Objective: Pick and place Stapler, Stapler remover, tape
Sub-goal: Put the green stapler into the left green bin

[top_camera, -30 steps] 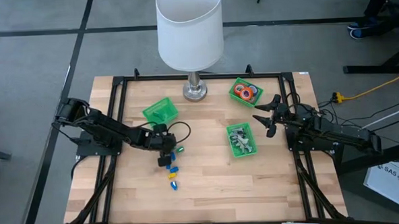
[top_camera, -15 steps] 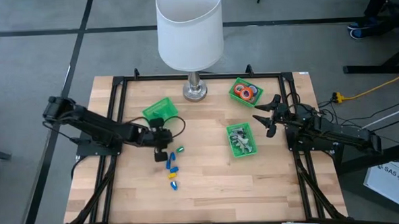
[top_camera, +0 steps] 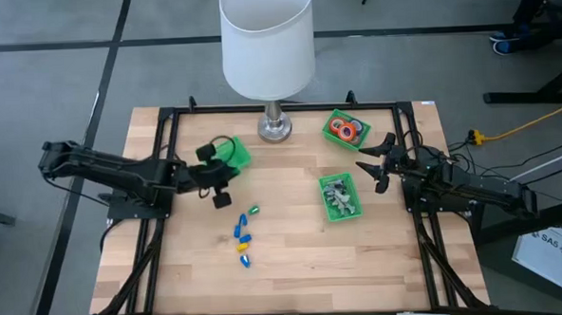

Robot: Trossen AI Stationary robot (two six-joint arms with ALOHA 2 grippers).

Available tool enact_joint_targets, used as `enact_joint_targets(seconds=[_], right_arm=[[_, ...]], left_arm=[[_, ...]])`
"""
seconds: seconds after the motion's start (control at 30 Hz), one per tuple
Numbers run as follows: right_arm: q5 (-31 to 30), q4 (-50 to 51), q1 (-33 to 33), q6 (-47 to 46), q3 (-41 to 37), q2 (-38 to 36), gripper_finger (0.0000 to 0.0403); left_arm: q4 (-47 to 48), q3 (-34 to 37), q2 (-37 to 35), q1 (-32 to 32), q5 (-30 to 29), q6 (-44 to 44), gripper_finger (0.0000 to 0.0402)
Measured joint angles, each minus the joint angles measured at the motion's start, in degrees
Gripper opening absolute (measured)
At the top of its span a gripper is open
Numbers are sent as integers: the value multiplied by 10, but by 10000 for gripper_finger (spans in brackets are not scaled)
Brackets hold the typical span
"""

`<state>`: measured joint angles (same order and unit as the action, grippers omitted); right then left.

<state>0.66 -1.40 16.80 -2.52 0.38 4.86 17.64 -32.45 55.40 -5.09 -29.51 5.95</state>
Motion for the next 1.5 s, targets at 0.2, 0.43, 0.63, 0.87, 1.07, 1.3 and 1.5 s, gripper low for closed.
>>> enact_joint_targets(seconds=[0.2,0.43,0.63,0.87,1.07,1.3,1.5], right_arm=[[0,0,0,0,0,0,220],[0,0,0,0,0,0,220],[0,0,0,0,0,0,220],[0,0,0,0,0,0,220],[0,0,0,0,0,0,220],[0,0,0,0,0,0,220],[0,0,0,0,0,0,220]], left_arm=[[25,0,-25,60,-13,-21,56],[50,0,-19,137,-11,-43,57],[70,5,6,200,30,-43,58],[58,32,47,241,96,-42,58],[16,47,77,248,122,-42,59],[-17,66,96,248,122,-42,59],[-33,68,96,247,117,-42,69]])
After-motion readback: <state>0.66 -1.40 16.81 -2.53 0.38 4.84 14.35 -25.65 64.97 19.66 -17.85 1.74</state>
